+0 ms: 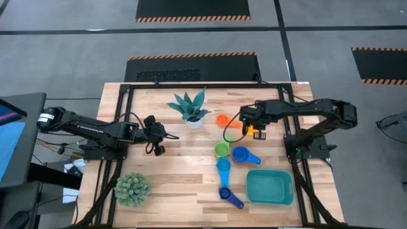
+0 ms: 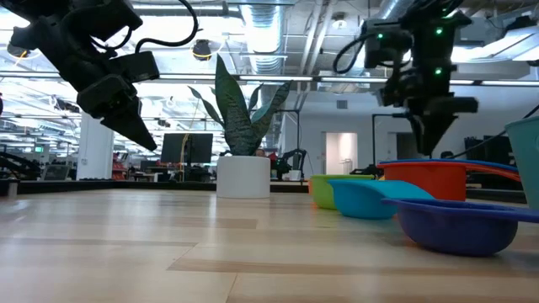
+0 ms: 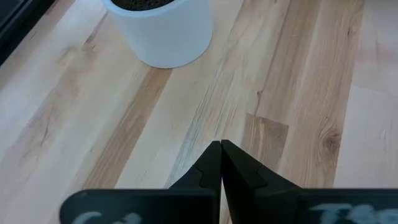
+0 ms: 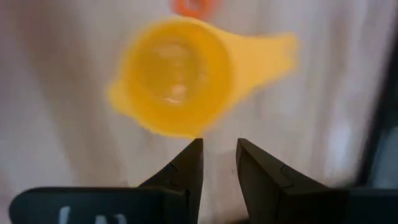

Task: Nest measuring cups in basket
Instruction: Stack the yellow measuring cup on top of the blue measuring cup

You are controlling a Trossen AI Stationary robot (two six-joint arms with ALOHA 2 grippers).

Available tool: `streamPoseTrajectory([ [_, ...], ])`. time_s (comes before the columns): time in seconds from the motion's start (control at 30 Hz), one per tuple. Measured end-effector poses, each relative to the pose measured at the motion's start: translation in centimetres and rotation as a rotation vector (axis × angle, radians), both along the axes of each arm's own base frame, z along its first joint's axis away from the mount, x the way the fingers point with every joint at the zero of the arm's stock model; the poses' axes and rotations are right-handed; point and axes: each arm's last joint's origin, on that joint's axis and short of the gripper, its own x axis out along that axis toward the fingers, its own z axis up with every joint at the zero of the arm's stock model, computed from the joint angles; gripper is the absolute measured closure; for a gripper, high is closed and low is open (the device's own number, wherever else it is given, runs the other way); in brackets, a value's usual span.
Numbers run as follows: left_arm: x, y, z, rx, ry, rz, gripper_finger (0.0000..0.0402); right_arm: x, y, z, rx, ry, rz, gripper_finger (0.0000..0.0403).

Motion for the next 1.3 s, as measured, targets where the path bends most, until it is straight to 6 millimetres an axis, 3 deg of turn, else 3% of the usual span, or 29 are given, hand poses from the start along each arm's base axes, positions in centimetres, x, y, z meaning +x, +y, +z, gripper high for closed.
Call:
streamPoseTrajectory([
  [0.1, 0.0, 0.0, 0.0, 0.001, 0.001, 0.000, 0.0401, 0.0, 0.9, -0.3, 0.074, -0.021, 0.102, 0.0284],
  [0.47, 0.0, 0.0, 0.0, 0.002, 0.000, 0.001, 0.0401, 0.2, 3.2, -1.1, 0.090, 0.086, 0.370, 0.0284],
  [1.13, 0.0, 0.0, 0.0, -0.014, -0.010, 0.021, 0.0401, 2.5, 1.4, -6.2, 0.106, 0.234, 0.315, 0.0286],
  [1.3, 0.0, 0.0, 0.0, -0.015, -0.011, 0.022, 0.0401, 2.9, 1.3, -7.2, 0.110, 0.247, 0.253, 0.0333],
])
